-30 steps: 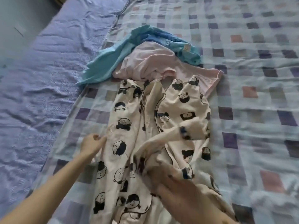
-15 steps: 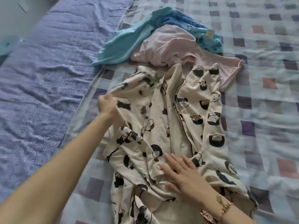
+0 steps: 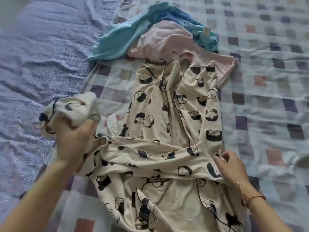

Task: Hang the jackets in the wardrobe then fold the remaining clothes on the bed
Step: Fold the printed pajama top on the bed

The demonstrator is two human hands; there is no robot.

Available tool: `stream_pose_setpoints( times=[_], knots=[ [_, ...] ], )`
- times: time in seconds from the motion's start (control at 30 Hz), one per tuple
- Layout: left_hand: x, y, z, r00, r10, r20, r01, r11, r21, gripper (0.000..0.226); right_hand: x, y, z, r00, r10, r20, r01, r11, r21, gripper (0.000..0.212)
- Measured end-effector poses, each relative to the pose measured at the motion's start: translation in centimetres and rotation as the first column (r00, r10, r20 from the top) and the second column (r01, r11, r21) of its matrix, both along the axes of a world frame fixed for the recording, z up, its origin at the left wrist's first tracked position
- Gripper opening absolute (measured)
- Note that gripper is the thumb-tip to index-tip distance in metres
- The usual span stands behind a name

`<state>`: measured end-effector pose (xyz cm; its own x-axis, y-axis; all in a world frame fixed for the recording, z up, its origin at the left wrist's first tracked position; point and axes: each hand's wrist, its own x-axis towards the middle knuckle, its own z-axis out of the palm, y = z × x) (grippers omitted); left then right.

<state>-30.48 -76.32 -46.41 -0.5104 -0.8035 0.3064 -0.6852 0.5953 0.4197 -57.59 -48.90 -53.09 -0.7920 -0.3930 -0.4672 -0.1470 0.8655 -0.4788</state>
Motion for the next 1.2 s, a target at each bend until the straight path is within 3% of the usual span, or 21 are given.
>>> stream_pose_setpoints(
  times=[0.03, 0.07, 0.1, 0.13, 0.17, 0.23, 0.3, 0.33, 0.4, 0.47, 0.57, 0.67, 0.73, 0.8, 0.83, 0.9, 0.93, 0.97, 1.07, 1.13, 1.2],
  knots=[
    [-1.0, 4.2, 1.8, 0.968, -0.216, 0.131, 0.178, 0.95, 0.256, 0.014, 0.0, -0.1, -0.1, 0.997, 0.004, -0.082, -0.008, 0.999, -0.05, 0.019],
    [-1.6, 6.1, 2.1, 0.931, -0.256, 0.261, 0.19, 0.948, 0.254, 0.009, 0.2, -0.2, 0.2, 0.983, -0.034, -0.179, 0.019, 0.996, -0.086, 0.016],
    [-3.1, 8.8, 1.3, 0.88, -0.331, 0.339, 0.242, 0.929, 0.28, 0.019, 0.3, -0.2, 0.6, 0.967, -0.118, -0.227, 0.078, 0.981, -0.177, 0.014],
    [-2.9, 10.7, -0.5, 0.774, -0.458, 0.437, 0.362, 0.887, 0.288, 0.03, 0.5, -0.2, 1.2, 0.962, -0.223, -0.157, 0.173, 0.945, -0.278, 0.015],
    [-2.2, 12.0, -2.8, 0.634, -0.545, 0.548, 0.485, 0.833, 0.266, 0.038, 0.7, -0.3, 2.0, 0.952, -0.303, 0.039, 0.296, 0.882, -0.367, 0.022],
    [-1.8, 13.8, -5.5, 0.383, -0.628, 0.678, 0.722, 0.661, 0.204, 0.065, 1.5, -0.3, 3.6, 0.782, -0.352, 0.514, 0.559, 0.762, -0.328, 0.043],
    [-0.9, 13.8, -7.5, 0.333, -0.717, 0.612, 0.819, 0.542, 0.19, 0.077, 1.8, 0.0, 3.9, 0.694, -0.328, 0.641, 0.56, 0.805, -0.194, 0.06],
    [-0.3, 13.7, -7.7, 0.377, -0.728, 0.572, 0.782, 0.581, 0.225, 0.079, 1.8, 0.0, 4.0, 0.731, -0.294, 0.616, 0.497, 0.848, -0.185, 0.063],
    [0.3, 13.8, -7.1, 0.466, -0.743, 0.48, 0.725, 0.632, 0.275, 0.078, 2.6, -0.5, 3.9, 0.894, -0.106, 0.435, 0.185, 0.972, -0.144, 0.063],
    [1.6, 14.6, -7.1, 0.548, -0.785, 0.289, 0.77, 0.608, 0.192, 0.053, 3.8, -0.8, 3.2, 0.951, 0.077, 0.298, -0.067, 0.997, -0.045, 0.054],
    [4.0, 15.6, -7.5, 0.503, -0.837, 0.216, 0.835, 0.535, 0.13, 0.025, 3.7, -1.0, 3.0, 0.98, 0.143, 0.14, -0.134, 0.988, -0.07, 0.017],
    [5.4, 15.8, -7.8, 0.472, -0.822, 0.32, 0.821, 0.542, 0.18, 0.035, 0.6, 0.4, 3.1, 0.996, 0.044, -0.075, -0.051, 0.994, -0.095, 0.016],
    [6.1, 15.8, -7.9, 0.408, -0.82, 0.402, 0.811, 0.528, 0.251, 0.051, 0.2, 1.9, 3.0, 0.937, 0.172, -0.303, -0.175, 0.984, 0.016, 0.029],
    [7.2, 15.0, -8.1, 0.312, -0.835, 0.453, 0.806, 0.486, 0.34, 0.072, 1.4, 3.9, 2.9, 0.808, 0.383, -0.447, -0.435, 0.9, -0.016, 0.055],
    [7.5, 14.4, -8.1, 0.308, -0.83, 0.464, 0.798, 0.491, 0.348, 0.078, 2.5, 5.4, 2.9, 0.719, 0.514, -0.468, -0.592, 0.806, -0.026, 0.069],
    [7.9, 13.4, -8.3, 0.386, -0.81, 0.441, 0.8, 0.532, 0.278, 0.073, 4.5, 9.2, 2.4, 0.407, 0.81, -0.422, -0.841, 0.513, 0.173, 0.09],
    [7.9, 13.0, -8.2, 0.423, -0.802, 0.421, 0.789, 0.555, 0.265, 0.067, 5.0, 10.9, 2.0, 0.264, 0.9, -0.348, -0.883, 0.371, 0.289, 0.097],
    [7.7, 12.6, -7.9, 0.459, -0.801, 0.385, 0.776, 0.572, 0.264, 0.06, 5.0, 12.0, 1.7, 0.203, 0.949, -0.241, -0.891, 0.281, 0.356, 0.101],
    [6.8, 12.4, -6.9, 0.592, -0.784, 0.187, 0.723, 0.619, 0.306, 0.053, 4.3, 12.8, 0.4, 0.203, 0.968, -0.149, -0.896, 0.245, 0.371, 0.1],
    [6.1, 12.0, -6.2, 0.748, -0.66, -0.065, 0.62, 0.661, 0.422, 0.047, 3.5, 11.9, -0.1, 0.24, 0.948, -0.207, -0.899, 0.297, 0.321, 0.092],
    [5.4, 11.4, -5.6, 0.873, -0.438, -0.213, 0.485, 0.745, 0.457, 0.024, 3.0, 10.7, -0.4, 0.309, 0.886, -0.347, -0.881, 0.404, 0.245, 0.074]
  ],
)
